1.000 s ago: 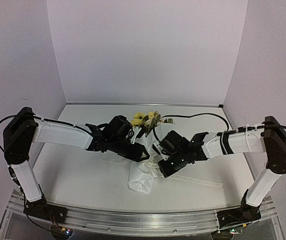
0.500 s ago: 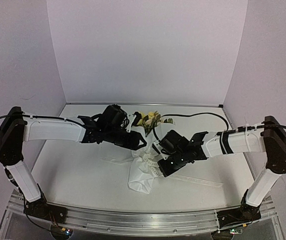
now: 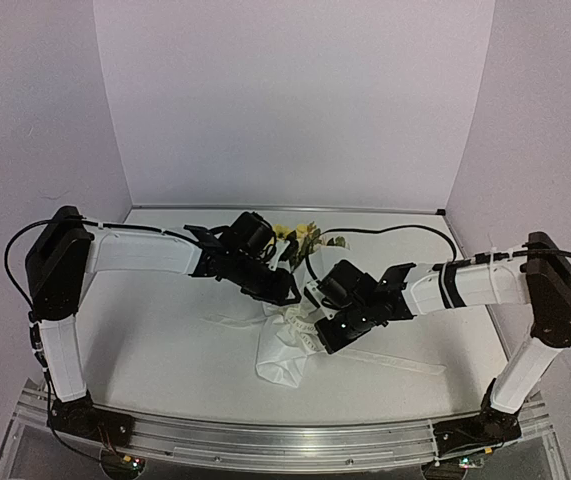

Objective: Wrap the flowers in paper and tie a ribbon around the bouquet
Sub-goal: Tie the half-tied ribbon around the folded bouquet.

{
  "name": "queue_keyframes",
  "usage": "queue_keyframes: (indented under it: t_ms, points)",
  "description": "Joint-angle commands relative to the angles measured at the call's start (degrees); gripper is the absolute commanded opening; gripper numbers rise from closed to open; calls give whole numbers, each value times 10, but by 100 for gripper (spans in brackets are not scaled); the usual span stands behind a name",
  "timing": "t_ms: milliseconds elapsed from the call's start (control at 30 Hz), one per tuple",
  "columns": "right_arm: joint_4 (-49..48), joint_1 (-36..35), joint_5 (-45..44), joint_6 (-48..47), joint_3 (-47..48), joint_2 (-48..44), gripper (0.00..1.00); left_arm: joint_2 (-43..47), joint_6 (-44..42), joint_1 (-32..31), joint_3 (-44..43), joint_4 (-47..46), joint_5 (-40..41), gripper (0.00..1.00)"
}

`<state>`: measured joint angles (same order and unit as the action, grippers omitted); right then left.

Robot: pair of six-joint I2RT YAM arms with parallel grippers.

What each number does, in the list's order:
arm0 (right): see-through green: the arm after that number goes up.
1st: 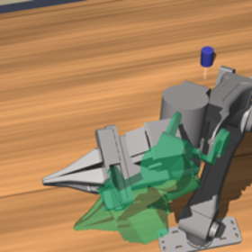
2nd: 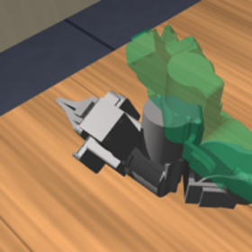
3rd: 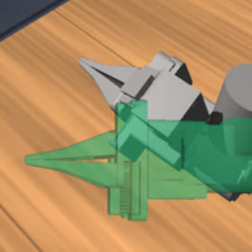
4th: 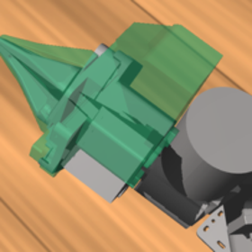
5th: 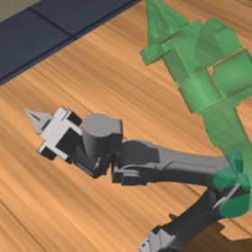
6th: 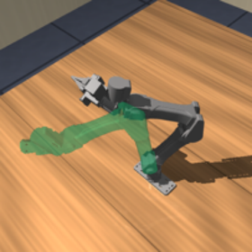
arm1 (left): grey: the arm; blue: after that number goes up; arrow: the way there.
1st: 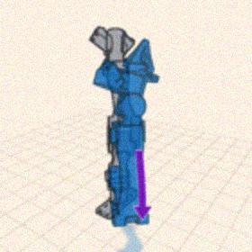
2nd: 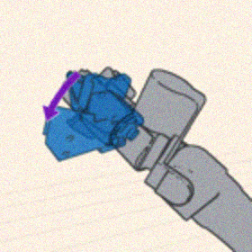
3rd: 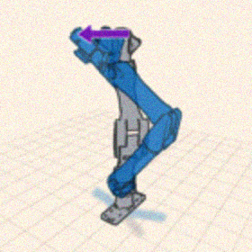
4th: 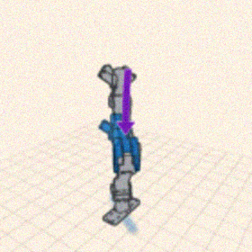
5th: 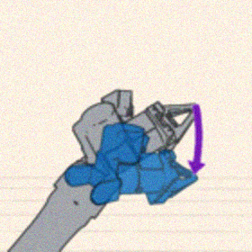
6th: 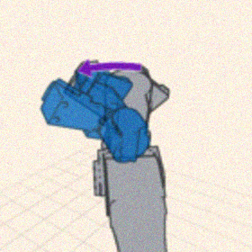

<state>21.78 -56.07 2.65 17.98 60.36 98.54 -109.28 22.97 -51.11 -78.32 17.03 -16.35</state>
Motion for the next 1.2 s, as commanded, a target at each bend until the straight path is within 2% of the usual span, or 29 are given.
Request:
queue_keyframes:
  t_ms: [0, 400, 533, 667, 767, 867, 1000, 1167]
  points:
    - [0, -4, -13, -8, 15, 2, 0, -5, -14, -4, -34, 19, -18, 38]
    - [-3, -4, -14, -8, 16, 3, 0, -20, -16, -6, -46, 36, -13, 22]
    - [-4, -4, -14, -6, 16, 4, 0, -25, -19, -6, -53, 46, -8, 28]
    - [-6, -4, -14, -4, 16, 4, 0, -29, -21, -8, -56, 50, -7, 27]
    - [-6, -4, -15, -4, 15, 4, 0, -31, -20, -8, -56, 48, -6, 19]
    - [-6, -4, -15, -4, 14, 6, 0, -21, -17, -8, -49, 34, 3, 1]
    - [-6, -4, -17, 1, 12, 10, 0, 7, -8, -8, -27, 2, 40, 0]
    - [-8, -4, -22, 4, 3, 11, 0, 48, 7, 0, 20, -50, 45, 0]
